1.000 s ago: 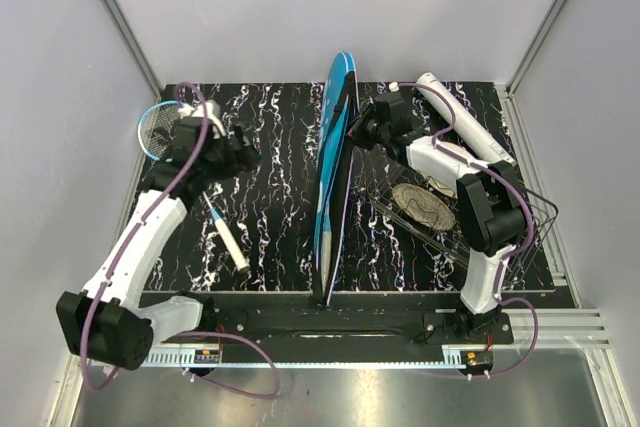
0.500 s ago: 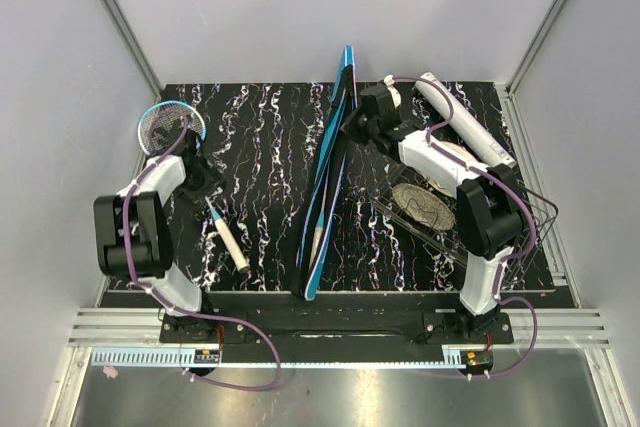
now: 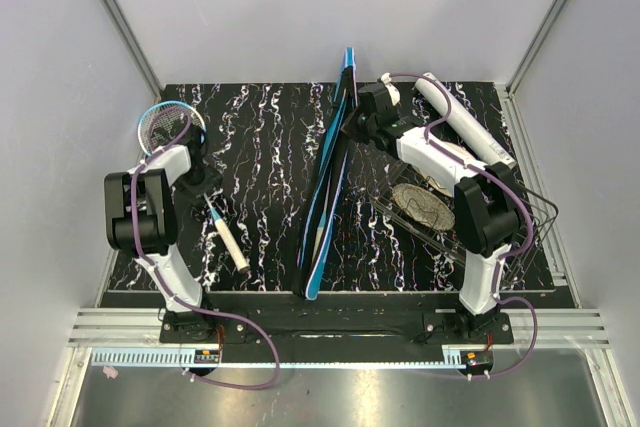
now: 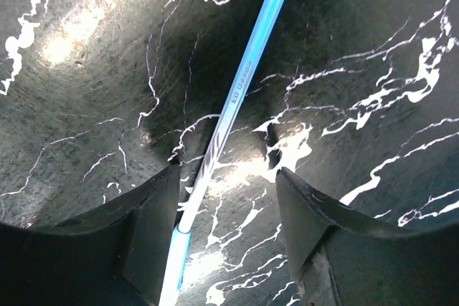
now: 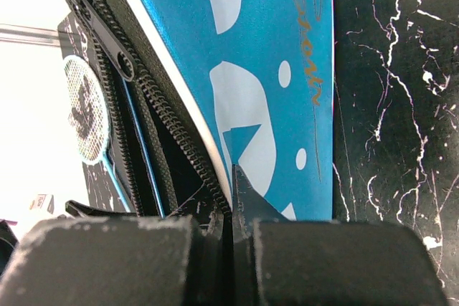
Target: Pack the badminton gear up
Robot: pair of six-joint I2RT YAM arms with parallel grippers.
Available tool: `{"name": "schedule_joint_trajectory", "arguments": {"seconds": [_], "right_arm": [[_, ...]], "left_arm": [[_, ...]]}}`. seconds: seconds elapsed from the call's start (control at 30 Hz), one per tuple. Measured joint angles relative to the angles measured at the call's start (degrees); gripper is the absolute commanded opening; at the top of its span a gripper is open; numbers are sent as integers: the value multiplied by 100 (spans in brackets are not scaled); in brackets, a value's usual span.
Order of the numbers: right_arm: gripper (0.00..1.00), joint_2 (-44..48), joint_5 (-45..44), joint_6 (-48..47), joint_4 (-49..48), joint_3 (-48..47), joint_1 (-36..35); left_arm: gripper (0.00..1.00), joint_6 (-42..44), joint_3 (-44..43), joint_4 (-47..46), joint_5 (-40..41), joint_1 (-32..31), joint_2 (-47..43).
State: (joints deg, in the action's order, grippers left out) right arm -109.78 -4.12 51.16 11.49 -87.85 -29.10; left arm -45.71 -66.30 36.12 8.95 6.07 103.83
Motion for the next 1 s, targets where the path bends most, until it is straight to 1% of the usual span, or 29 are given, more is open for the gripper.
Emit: {"name": "schedule_joint_trajectory", "arguments": {"seconds": [0.17,0.2,0.27,0.3,0.4,0.43,0.47,0.67,0.77,0.83,0.93,1.0], "right_arm": [[0,-2,-42,-42,11,-9,0],[0,-2,-46,-48,17,-11,0],[0,-4,-70,-63,26,-13,-4],[0,-15,-81,-83,42,-33,-4],[0,-136,-103,-201,81,-195,-13],[0,-195,-120,-249,125,-291,-17],[0,-256,-140,-297,168,-385,-28],[0,-356,-638,-789,402,-649,-199],[0,-431,-951,-1180,669,-896,-326],[0,-503,-1095,-1427,780,-1034,-396],[0,-634,-1266,-1792,852,-1189,-463],[0,-761,-1300,-1987,898,-1333,-476]], "left_arm": [[56,-63,-391,208,341,-7,321],[52,-63,-470,221,407,-7,387],[42,-63,-647,286,525,-7,525],[28,-68,-695,282,542,-7,564],[20,-7,-743,243,577,-4,603],[4,61,-743,179,553,-4,603],[0,120,-743,136,560,-4,603],[0,787,-577,-190,319,-2,494],[0,968,-260,-341,315,-63,208],[0,1067,-9,-278,345,-164,-146],[0,1222,166,-153,658,-625,-848],[0,1427,188,-157,966,-1165,-1412]]}}
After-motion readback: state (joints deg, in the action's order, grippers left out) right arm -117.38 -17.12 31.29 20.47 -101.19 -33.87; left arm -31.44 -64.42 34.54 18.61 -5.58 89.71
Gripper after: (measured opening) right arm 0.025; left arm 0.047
